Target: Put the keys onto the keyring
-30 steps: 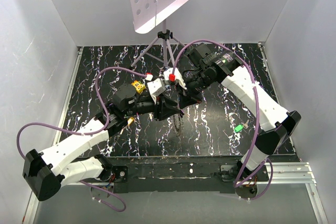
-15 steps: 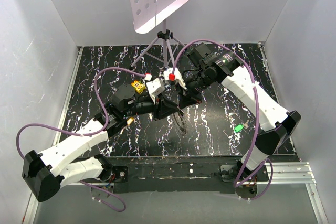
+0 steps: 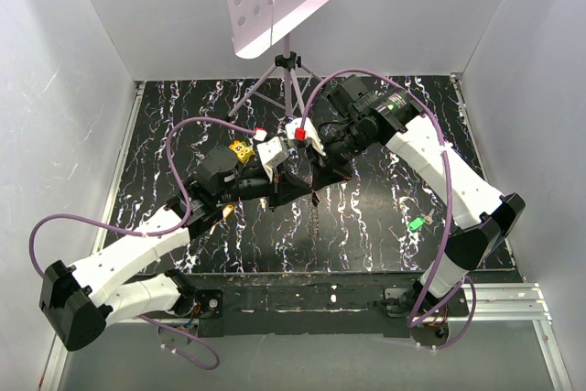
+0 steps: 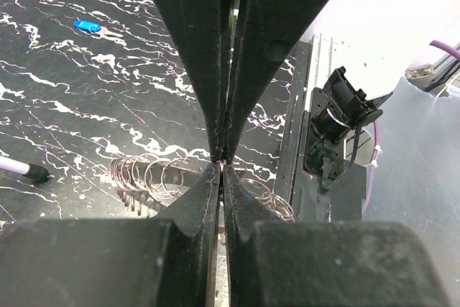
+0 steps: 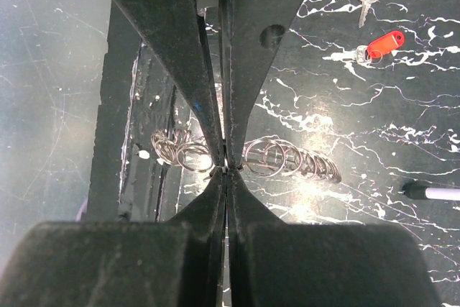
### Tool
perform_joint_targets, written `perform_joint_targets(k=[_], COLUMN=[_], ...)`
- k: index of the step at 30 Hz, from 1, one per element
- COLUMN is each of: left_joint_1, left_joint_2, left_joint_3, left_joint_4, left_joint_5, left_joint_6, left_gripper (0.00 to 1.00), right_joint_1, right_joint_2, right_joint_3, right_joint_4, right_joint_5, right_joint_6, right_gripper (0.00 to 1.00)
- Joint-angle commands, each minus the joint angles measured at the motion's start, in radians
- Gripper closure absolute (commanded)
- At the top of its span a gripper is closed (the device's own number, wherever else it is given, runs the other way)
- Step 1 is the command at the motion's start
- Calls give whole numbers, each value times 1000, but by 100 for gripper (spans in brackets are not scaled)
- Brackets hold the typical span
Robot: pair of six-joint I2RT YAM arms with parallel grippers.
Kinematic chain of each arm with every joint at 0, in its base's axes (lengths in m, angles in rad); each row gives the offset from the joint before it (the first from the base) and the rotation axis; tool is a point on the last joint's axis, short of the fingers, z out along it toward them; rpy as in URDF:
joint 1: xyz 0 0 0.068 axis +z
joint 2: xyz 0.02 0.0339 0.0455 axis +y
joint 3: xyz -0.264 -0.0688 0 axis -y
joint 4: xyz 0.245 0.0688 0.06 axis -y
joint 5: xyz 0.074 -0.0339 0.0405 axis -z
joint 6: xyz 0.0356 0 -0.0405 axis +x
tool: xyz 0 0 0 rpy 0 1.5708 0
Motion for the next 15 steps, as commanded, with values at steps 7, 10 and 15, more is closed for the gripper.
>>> perform_joint_targets(k=[7, 10, 15], left_joint_1=[-3, -3, -3], left_joint_2=[-134, -204, -272], left_joint_3=[-114, -190, -291], left_joint_4=[148, 288, 542], left_joint_5=[-1, -10, -41], left_joint_6=[-41, -96, -225], left_gripper=[100, 100, 100], right_joint_1=[-84, -161, -198], right_joint_2=[-51, -89, -171], right_joint_3=[48, 42, -77], right_joint_4=[-173, -176, -78], right_joint_5=[-194, -340, -533], right_joint_6=[-9, -58, -96], right_gripper=[58, 56, 53])
